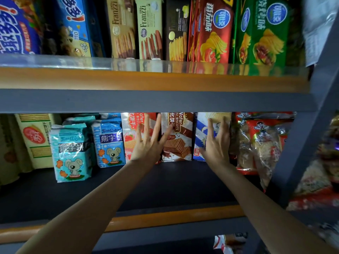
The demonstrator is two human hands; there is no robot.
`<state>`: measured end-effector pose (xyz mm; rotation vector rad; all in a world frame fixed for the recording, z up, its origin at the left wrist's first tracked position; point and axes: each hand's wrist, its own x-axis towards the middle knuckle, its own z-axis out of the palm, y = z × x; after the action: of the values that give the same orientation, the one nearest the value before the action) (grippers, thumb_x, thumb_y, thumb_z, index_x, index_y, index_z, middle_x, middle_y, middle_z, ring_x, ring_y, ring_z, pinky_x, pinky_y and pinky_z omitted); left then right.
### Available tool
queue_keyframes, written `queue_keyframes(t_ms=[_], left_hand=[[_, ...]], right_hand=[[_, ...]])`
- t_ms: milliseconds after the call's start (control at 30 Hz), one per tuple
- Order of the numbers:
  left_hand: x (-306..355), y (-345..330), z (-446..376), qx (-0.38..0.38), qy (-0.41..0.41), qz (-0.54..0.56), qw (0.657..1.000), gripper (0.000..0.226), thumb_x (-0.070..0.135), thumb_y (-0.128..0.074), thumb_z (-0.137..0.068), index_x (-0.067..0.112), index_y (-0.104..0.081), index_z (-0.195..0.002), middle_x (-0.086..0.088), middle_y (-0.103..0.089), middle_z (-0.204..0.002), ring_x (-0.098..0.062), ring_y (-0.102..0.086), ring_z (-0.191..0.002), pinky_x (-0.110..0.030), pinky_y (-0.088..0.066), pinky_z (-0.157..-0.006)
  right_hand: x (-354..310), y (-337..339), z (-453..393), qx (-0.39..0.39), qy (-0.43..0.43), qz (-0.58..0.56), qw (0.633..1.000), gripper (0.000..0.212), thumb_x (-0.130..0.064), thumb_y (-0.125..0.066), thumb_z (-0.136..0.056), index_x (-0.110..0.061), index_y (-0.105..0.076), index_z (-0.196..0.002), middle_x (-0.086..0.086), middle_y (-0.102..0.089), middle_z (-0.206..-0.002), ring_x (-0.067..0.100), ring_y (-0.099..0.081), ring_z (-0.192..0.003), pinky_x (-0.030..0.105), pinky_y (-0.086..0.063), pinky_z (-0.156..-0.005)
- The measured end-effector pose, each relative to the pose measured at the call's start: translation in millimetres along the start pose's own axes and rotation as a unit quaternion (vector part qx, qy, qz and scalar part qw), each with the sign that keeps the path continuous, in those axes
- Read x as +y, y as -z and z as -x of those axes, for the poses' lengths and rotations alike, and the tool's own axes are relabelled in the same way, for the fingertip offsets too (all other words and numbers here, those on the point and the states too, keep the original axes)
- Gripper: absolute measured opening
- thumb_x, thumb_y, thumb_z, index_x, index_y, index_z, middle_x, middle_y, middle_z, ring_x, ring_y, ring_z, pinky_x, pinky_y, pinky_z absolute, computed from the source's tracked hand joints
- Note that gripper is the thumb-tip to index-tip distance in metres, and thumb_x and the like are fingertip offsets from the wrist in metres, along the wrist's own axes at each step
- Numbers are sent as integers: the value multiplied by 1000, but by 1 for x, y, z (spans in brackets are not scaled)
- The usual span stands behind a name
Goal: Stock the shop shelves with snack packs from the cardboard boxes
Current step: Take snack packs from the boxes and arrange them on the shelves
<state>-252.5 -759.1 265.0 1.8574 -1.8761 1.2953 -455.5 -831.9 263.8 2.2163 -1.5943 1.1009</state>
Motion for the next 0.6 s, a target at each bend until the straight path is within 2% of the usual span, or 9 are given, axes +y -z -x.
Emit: queue_keyframes(t_ms=[67,100,200,300,333,367,400,467,600], left_hand=[[13,3,-9,-26,-3,9,1000,112,40,-73,-73,22,12,-145,-23,4,-150,-53,-9,-136,-62,-30,-102],[19,7,-12,-30,3,11,999,109,38,-73,-73,23,7,-146,-23,1,-150,-52,-16,-135,-62,-34,-99],[27,4,-17,-78,-13,23,997,93,23,-55,-89,27,23,-141,-21,26,-144,-53,1,-137,-66,-23,-104],[29,-3,-17,-118,-12,17,993,89,15,-49,-93,27,28,-136,-21,31,-143,-51,10,-137,-68,-15,-105],[30,-4,-16,-97,-8,8,995,93,18,-57,-88,26,19,-141,-23,19,-149,-50,0,-138,-68,-21,-102],[31,-6,-16,-77,1,7,997,97,23,-67,-81,24,7,-145,-24,2,-152,-48,-13,-138,-67,-28,-99],[32,-8,-16,-66,-1,4,998,101,26,-74,-73,22,-4,-147,-23,-11,-152,-46,-24,-136,-66,-34,-95],[30,-10,-17,-39,-7,-9,999,106,28,-81,-65,21,-12,-146,-21,-19,-149,-44,-34,-132,-64,-39,-91],[29,-5,-15,-48,-24,-5,999,102,31,-82,-63,22,-19,-143,-22,-35,-146,-44,-39,-129,-64,-41,-88]], right_hand=[[5,-6,3,15,-6,-19,1000,73,-57,-23,-90,-15,-16,-149,23,5,-153,41,-9,-139,46,-27,-106],[8,-11,3,23,3,-31,999,83,-62,3,-82,-15,-17,-148,23,5,-152,40,-11,-137,47,-29,-104],[20,-19,5,27,18,-32,999,108,-75,24,-65,-20,-16,-149,22,8,-152,41,-9,-137,45,-25,-103],[24,-12,4,-12,38,-50,998,98,-81,8,-70,-27,-9,-150,20,17,-152,41,-7,-141,34,-22,-105],[24,-7,2,-19,27,-46,998,77,-70,-18,-87,-28,-9,-150,20,18,-153,41,-9,-142,32,-26,-106],[25,-4,0,-20,20,-46,999,69,-40,-48,-94,-29,-10,-150,20,18,-153,39,-10,-143,32,-34,-106],[26,-3,-4,-22,15,-42,999,84,-8,-62,-88,-30,-10,-150,20,18,-154,37,-12,-143,31,-40,-103],[24,-3,-6,-30,-1,-33,999,100,15,-63,-77,-29,-11,-150,21,17,-154,35,-15,-143,31,-41,-99],[25,-8,-4,-44,6,-22,999,101,13,-64,-78,-27,-6,-151,23,18,-153,38,-11,-143,41,-35,-109]])
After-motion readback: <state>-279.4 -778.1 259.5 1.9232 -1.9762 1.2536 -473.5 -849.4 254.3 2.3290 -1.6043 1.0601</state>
